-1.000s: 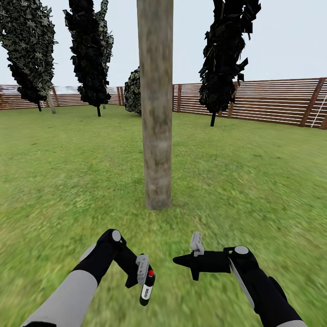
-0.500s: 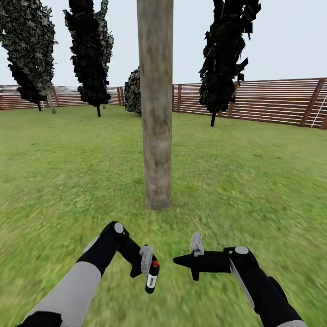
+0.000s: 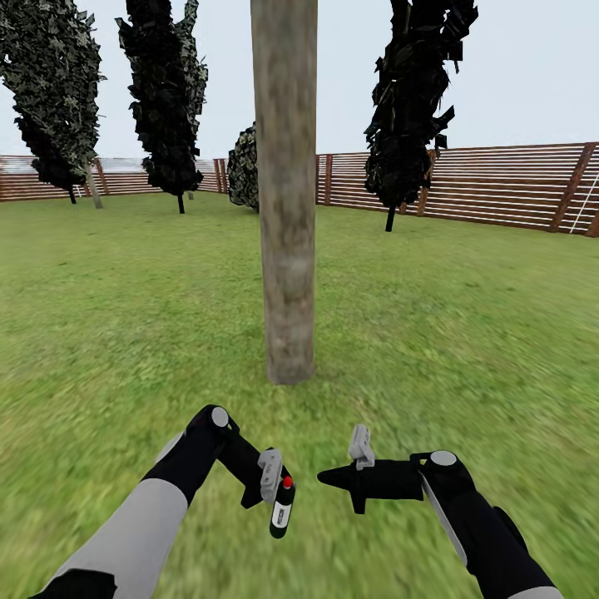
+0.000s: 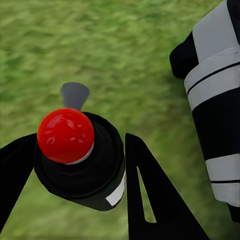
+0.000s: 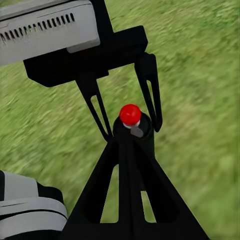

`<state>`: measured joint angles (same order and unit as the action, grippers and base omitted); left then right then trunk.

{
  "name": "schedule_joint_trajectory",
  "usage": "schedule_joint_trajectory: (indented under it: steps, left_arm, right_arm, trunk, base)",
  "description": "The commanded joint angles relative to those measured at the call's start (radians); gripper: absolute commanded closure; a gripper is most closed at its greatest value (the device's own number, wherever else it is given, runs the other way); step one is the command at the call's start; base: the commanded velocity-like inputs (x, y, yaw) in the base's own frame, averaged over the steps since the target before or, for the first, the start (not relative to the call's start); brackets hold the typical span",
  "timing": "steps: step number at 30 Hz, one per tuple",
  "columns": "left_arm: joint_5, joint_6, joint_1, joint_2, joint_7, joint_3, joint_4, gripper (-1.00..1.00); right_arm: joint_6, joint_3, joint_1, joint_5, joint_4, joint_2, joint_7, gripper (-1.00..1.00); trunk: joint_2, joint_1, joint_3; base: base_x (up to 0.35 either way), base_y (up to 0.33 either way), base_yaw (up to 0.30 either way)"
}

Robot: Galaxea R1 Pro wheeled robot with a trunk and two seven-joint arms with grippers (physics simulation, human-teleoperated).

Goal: In the garden, pick up the pesticide atomizer on the floor and spray pesticide onto both trees until each tree trunk is fully covered.

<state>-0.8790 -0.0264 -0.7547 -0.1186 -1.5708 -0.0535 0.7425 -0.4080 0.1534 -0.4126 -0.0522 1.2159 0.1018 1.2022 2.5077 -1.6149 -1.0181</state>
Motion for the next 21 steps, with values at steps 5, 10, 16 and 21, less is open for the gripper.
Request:
schedule_joint_trajectory:
  steps: [5,10,16,21]
  left_arm:
    - [0.001,-0.001,0.0,-0.001,0.0,-0.001,0.0,1.0]
    - [0.001,-0.007,-0.001,-0.003,0.0,-0.003,0.0,1.0]
    - [0.002,-0.007,0.0,-0.014,0.0,-0.005,0.0,1.0]
    - [0.002,-0.007,0.0,-0.015,0.0,-0.005,0.0,1.0]
  right_arm:
    - [0.0,0.0,0.0,0.0,-0.001,0.002,0.0,1.0]
    - [0.0,0.0,0.0,0.0,-0.001,0.002,0.0,1.0]
    - [0.0,0.0,0.0,-0.001,-0.001,0.004,-0.001,1.0]
    - [0.0,-0.001,0.0,-0.001,-0.001,0.004,-0.001,1.0]
  trunk:
    - [0.0,0.0,0.0]
    - [0.0,0.0,0.0]
    - [0.0,0.0,0.0]
    - [0.0,0.0,0.0]
  base:
    - [0.0,0.0,0.0]
    - [0.0,0.0,0.0]
    - [0.0,0.0,0.0]
    - [0.0,0.0,0.0]
